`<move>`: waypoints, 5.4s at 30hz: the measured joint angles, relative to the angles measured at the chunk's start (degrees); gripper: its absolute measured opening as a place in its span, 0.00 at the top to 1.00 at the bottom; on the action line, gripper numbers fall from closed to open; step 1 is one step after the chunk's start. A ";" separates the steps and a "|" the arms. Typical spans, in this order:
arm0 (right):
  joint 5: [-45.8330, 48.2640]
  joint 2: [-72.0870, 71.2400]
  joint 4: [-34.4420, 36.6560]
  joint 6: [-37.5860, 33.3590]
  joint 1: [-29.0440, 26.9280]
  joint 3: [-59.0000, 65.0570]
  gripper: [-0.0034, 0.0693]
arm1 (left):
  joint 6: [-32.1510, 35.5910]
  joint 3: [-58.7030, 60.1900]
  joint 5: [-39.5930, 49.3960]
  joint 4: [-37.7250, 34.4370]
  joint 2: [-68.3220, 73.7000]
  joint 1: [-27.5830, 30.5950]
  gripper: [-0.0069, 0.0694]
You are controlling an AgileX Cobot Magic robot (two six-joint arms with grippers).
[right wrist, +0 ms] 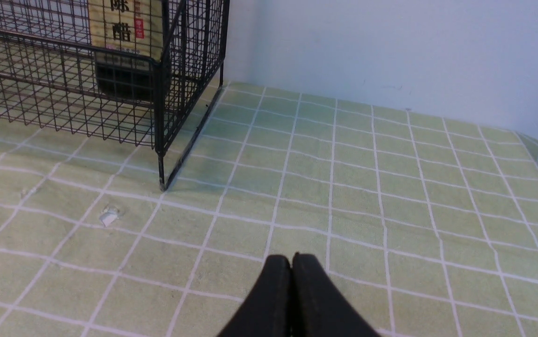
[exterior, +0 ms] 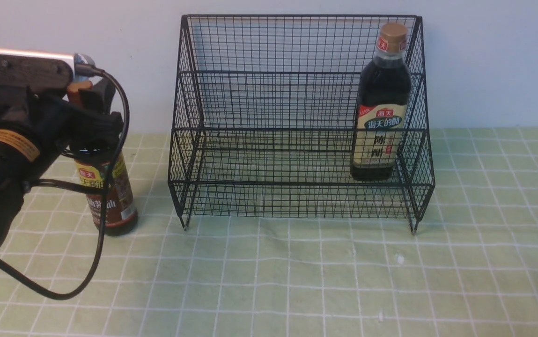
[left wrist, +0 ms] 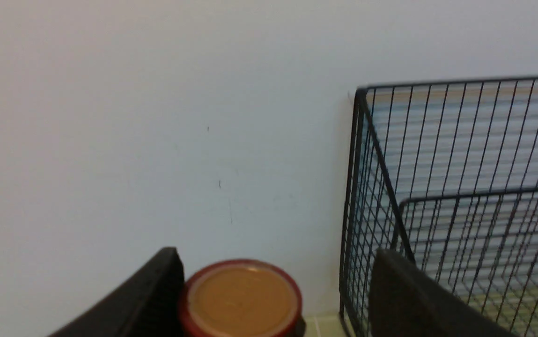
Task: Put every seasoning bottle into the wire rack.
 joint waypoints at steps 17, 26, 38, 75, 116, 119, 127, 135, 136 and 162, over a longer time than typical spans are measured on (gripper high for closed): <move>-0.02 0.00 0.00 -0.05 0.00 0.00 0.97 | 1.61 -0.06 2.83 0.30 1.70 0.00 0.57; -0.02 0.00 0.00 -0.05 0.00 0.00 0.97 | 1.28 0.39 8.55 0.30 -2.54 0.00 0.56; -0.02 0.00 0.00 -0.05 0.00 0.00 0.97 | -7.73 -16.81 18.15 0.63 -16.19 -1.36 0.56; -0.02 0.00 0.00 -0.05 0.00 0.00 0.97 | -10.41 -44.20 36.45 4.17 17.50 -17.42 0.56; -0.02 0.00 0.00 -0.11 0.00 0.05 0.97 | -10.43 -45.41 49.48 11.69 16.86 -20.72 0.36; -0.02 0.00 0.00 -0.11 0.00 0.05 0.97 | -10.43 -45.41 51.05 11.82 14.66 -20.72 0.31; -0.02 0.00 0.00 -0.11 0.00 0.05 0.97 | -10.43 -45.41 58.15 11.99 4.53 -20.73 0.36; -0.02 0.00 0.00 -0.15 0.00 0.05 0.97 | -10.42 -45.41 75.87 12.51 -11.62 -20.73 0.86; -0.02 0.00 0.00 -0.15 0.00 0.05 0.97 | -10.42 -45.01 78.99 12.38 -16.10 -20.73 0.90; -0.02 0.00 0.00 -0.15 0.00 0.05 0.97 | -10.44 -28.55 94.34 7.39 -44.12 -20.73 0.92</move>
